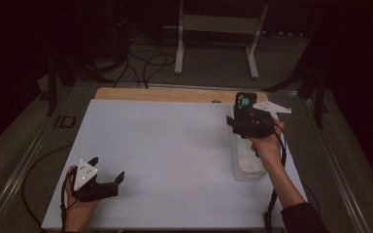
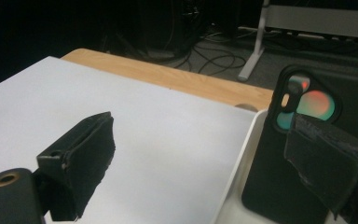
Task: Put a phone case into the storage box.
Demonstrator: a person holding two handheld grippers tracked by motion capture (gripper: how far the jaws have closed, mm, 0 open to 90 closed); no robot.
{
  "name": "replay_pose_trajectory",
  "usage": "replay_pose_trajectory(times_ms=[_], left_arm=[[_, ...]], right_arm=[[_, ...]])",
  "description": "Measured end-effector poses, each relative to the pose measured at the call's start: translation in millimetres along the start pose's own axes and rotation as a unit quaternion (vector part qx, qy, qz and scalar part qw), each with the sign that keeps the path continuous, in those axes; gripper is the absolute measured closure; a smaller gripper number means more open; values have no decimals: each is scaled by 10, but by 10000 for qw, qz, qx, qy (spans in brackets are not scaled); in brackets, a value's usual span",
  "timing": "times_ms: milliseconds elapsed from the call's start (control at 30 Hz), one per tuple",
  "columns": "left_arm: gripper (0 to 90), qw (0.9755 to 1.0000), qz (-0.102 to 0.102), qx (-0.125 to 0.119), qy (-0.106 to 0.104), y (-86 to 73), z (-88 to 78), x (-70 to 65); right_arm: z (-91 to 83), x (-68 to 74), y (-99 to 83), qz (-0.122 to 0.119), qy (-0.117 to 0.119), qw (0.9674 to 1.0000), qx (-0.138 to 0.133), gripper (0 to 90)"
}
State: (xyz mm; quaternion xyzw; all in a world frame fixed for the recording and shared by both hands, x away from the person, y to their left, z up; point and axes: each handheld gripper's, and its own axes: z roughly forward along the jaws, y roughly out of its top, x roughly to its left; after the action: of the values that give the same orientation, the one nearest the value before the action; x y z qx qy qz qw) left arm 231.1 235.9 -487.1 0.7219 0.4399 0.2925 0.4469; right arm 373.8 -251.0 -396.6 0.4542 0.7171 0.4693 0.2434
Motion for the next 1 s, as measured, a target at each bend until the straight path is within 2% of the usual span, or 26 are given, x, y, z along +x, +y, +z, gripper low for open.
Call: replay_pose_trajectory(times_ms=[100,200,533,733,867,1000], left_arm=[[1,10000,1,-1,8,9,-9,4],[1,10000,-14,-21,13,17,-17,11],[1,9999,-26,-103,23,63,-56,34],[1,9998,-99,-197,24,91,-83,62],[1,9997,-99,-219,27,99,-95,67],[1,9996,-120,-264,-9,120,-117,80]], right_arm=[[-71,30,-65,-71,-10,10000,-39,83],[-130,60,-124,-76,80,9999,-68,83],[-316,137,-361,-13,255,9996,-151,84],[-439,194,-531,8,315,9991,-291,84],[-518,230,-644,-36,326,9987,-382,84],[-624,269,-778,-190,309,9982,-480,84]])
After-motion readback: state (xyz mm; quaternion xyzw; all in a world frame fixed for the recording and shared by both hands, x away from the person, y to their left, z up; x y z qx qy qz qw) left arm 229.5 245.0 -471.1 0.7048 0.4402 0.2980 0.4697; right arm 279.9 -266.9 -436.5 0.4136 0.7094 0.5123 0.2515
